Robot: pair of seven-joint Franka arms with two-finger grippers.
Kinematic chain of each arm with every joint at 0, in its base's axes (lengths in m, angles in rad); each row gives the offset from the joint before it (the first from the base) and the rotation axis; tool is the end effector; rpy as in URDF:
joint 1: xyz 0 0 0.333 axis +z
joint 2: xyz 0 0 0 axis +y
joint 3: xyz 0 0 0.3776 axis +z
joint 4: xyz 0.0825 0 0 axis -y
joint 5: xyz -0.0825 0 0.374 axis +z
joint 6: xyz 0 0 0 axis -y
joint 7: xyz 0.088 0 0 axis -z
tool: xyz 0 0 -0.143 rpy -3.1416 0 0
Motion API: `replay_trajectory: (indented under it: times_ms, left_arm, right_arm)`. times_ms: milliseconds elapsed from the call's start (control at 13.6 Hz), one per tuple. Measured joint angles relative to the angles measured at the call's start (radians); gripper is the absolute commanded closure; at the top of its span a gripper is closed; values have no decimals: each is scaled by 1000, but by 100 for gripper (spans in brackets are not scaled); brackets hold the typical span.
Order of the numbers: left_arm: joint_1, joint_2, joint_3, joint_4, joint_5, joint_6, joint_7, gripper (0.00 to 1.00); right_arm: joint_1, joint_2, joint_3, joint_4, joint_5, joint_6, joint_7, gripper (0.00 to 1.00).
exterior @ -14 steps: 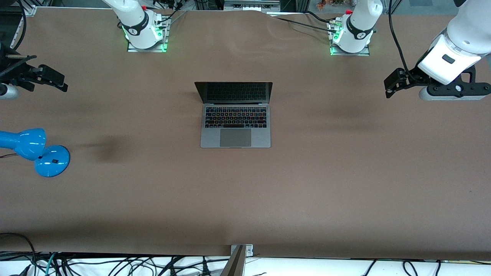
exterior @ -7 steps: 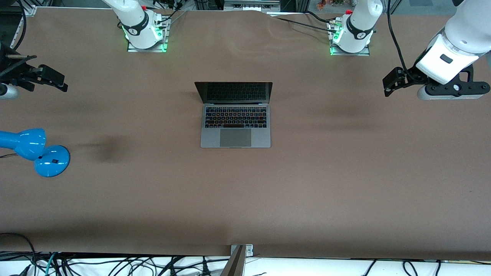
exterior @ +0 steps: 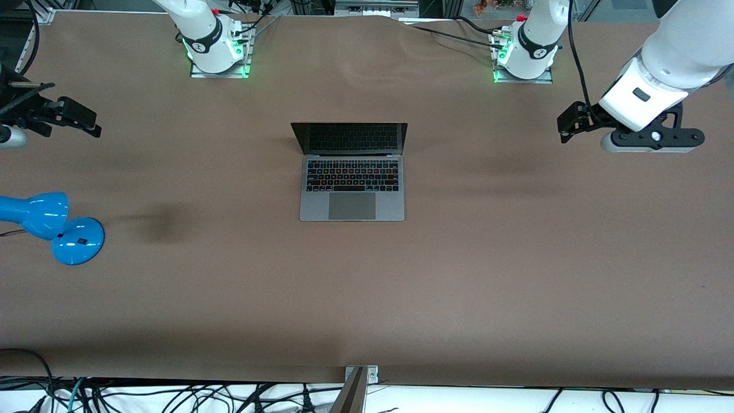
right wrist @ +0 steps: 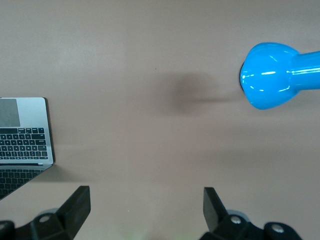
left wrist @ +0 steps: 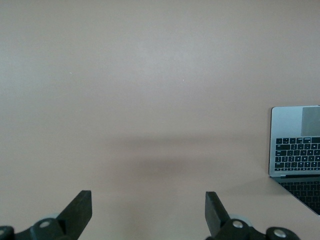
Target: Close laptop with both arms from behind
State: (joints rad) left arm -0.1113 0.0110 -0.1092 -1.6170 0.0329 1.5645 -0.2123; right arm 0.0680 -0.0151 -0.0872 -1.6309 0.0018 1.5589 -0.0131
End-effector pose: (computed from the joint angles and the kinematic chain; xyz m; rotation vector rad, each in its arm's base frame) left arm 0.5314 -0.1139 0.6225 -3.0958 0.0140 0.0854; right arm 0.5338 -0.0104 0.6296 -3.1363 0.0095 0.0893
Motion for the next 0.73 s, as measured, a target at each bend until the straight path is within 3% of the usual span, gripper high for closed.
replay_trajectory:
  times_ms: [733]
  left_arm:
    - [-1,3,-37,3,-22,-24,-7,0]
  right_arm:
    - [0,0,0,0,0,0,0,0]
